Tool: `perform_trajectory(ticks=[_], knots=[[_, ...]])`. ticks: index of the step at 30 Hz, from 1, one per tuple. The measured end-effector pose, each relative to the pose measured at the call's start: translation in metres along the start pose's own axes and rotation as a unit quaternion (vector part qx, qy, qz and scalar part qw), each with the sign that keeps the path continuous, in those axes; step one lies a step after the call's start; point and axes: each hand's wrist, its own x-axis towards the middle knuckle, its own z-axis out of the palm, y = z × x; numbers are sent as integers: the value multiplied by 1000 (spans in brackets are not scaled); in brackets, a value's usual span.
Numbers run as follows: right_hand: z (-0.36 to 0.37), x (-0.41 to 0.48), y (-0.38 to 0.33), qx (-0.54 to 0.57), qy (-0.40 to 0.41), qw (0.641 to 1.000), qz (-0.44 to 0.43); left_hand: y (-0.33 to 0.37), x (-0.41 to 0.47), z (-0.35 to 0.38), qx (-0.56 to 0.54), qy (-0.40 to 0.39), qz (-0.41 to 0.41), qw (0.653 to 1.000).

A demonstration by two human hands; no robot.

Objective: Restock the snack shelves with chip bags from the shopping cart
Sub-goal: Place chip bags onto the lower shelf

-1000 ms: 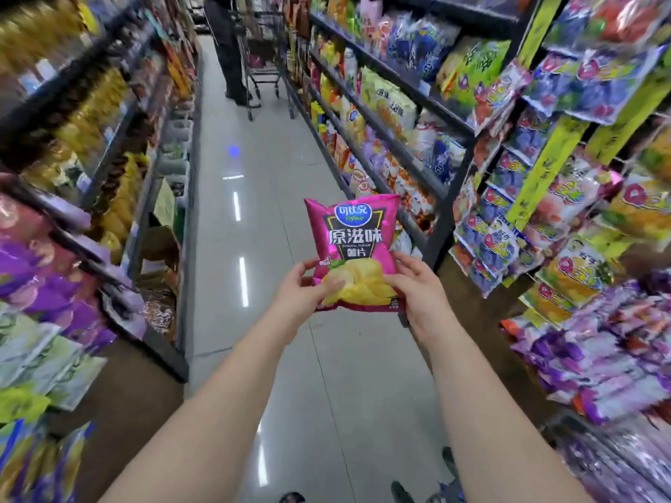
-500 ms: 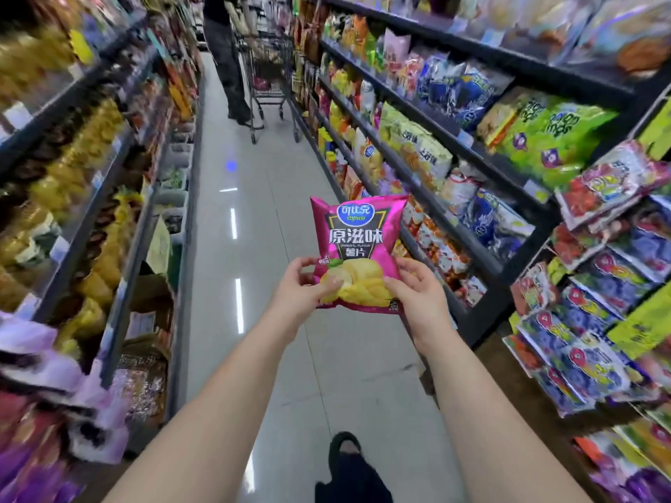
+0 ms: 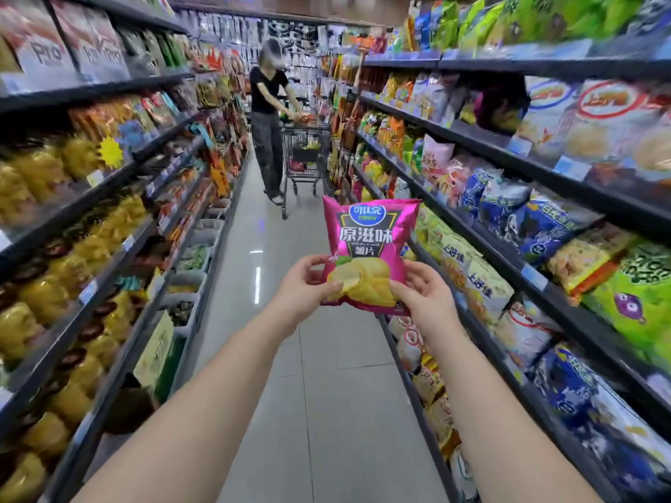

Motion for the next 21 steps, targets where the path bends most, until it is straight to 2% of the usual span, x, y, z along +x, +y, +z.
perform_trajectory(ticks=[10, 17, 21], knots=[[66, 229, 6, -36, 35, 997, -65, 24, 253, -41, 58, -25, 78, 995], [112, 385, 2, -15, 139, 986, -89, 47, 433, -52, 54, -73, 111, 990], [109, 465, 3, -57, 192, 974, -103, 58, 528, -35, 58, -104, 127, 985]])
